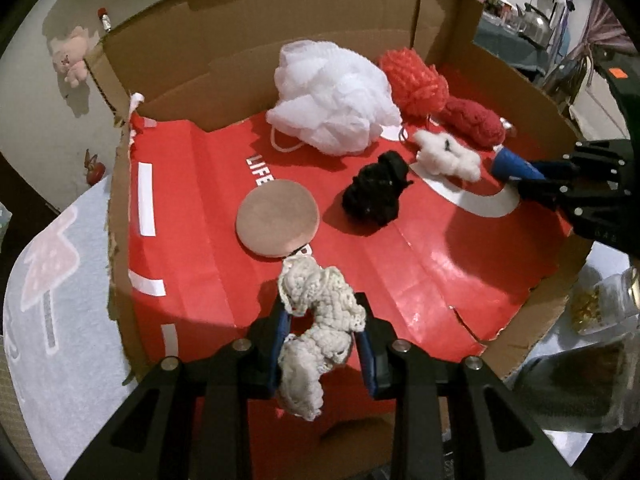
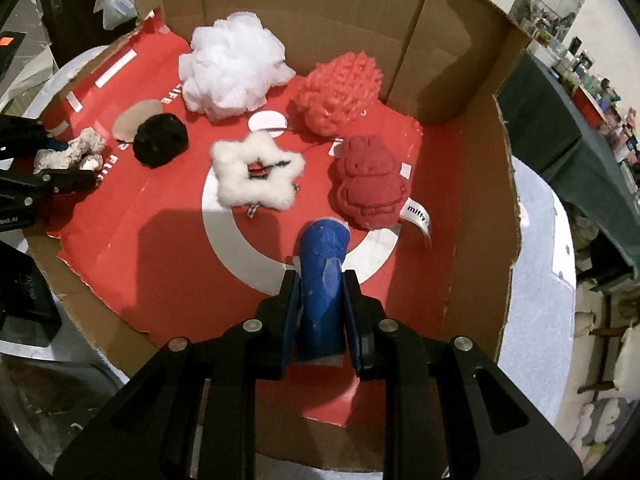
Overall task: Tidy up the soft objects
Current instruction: 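Carry the blue cylinder and cream knitted scrunchie into the cardboard box, then open both tools to release the items onto the box floor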
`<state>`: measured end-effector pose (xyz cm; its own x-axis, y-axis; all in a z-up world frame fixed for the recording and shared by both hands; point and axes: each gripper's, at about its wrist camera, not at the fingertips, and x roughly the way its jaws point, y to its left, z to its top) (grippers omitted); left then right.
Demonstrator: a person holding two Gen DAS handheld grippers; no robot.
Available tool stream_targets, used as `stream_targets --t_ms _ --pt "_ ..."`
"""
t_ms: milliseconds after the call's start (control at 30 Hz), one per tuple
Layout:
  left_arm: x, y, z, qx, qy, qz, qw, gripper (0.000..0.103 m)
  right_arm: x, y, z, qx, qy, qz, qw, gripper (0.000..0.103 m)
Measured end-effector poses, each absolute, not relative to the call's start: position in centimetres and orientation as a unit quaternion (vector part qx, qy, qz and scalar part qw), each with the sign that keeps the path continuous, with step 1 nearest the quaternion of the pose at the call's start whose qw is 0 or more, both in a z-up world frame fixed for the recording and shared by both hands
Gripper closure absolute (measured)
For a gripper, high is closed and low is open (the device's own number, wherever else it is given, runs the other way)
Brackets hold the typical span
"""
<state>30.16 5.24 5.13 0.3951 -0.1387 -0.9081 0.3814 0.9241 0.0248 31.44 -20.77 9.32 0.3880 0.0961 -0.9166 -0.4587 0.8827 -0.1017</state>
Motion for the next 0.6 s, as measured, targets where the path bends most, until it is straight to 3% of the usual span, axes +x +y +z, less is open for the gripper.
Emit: stream_targets --t_ms 333,600 --pt "30.21 4.71 4.78 0.124 0.528 -0.154 0.826 0.07 31.65 -20.64 8.61 -0.176 0.538 0.164 0.808 0.082" --pt "30.23 4.88 4.98 0.12 0.522 -0.153 0.831 0.061 31.75 -20.48 8.69 -0.175 0.541 0.165 0.806 0.081"
